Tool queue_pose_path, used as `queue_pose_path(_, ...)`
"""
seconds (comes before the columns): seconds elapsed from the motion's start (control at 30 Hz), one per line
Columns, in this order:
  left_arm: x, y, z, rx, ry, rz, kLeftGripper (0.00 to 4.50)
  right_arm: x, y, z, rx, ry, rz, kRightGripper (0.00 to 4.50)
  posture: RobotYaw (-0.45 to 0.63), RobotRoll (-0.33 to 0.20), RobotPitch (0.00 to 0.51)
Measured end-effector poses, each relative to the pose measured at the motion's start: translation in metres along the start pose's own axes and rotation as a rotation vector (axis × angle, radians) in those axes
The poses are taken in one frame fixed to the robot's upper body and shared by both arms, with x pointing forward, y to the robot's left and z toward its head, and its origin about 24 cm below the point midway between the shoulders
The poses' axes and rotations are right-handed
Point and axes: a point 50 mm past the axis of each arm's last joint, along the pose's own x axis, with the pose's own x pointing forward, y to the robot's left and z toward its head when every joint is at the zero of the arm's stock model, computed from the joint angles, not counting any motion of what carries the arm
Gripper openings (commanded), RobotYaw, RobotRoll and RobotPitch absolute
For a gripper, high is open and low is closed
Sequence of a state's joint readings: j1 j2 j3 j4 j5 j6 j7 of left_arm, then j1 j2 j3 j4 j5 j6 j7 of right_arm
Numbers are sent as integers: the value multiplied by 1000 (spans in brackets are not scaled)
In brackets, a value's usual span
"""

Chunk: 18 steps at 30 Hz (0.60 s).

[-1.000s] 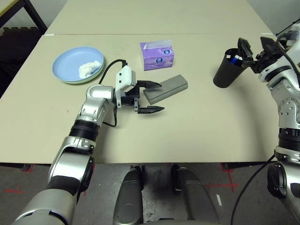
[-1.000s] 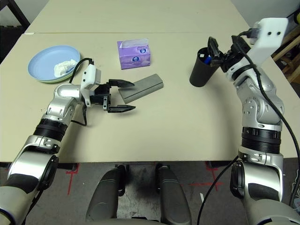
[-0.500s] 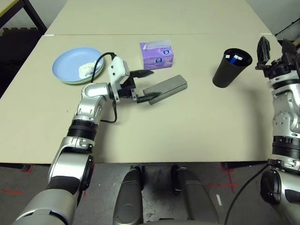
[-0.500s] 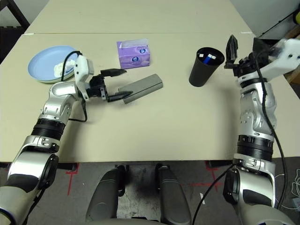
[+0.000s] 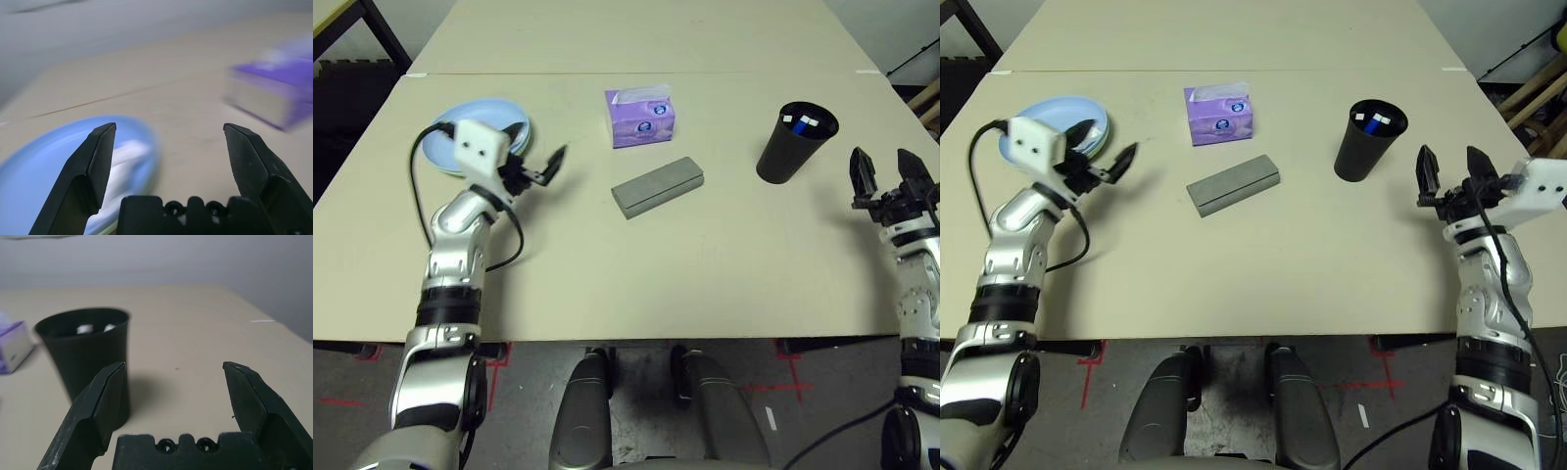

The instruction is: Organize and tidy the items on the table.

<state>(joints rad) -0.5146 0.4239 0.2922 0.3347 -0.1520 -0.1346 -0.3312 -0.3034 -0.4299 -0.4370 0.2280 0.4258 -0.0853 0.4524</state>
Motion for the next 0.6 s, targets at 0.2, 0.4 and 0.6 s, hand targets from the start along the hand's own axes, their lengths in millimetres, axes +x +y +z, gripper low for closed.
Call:
queue_pose_path(0.2,-21,12,-1,20,-11,251,4500,12,21,1,37,-42,39,4444,137,0,186)
queue_pose_path(0.4,-42,16,-20,28,74,259,4500,15,30,-5,71,-44,8,4444,134,0,186)
queue_pose_path(0.6,-47,32,-22,-1,92,284,4500,6,30,-11,60,-22,-33,4444,121,0,184)
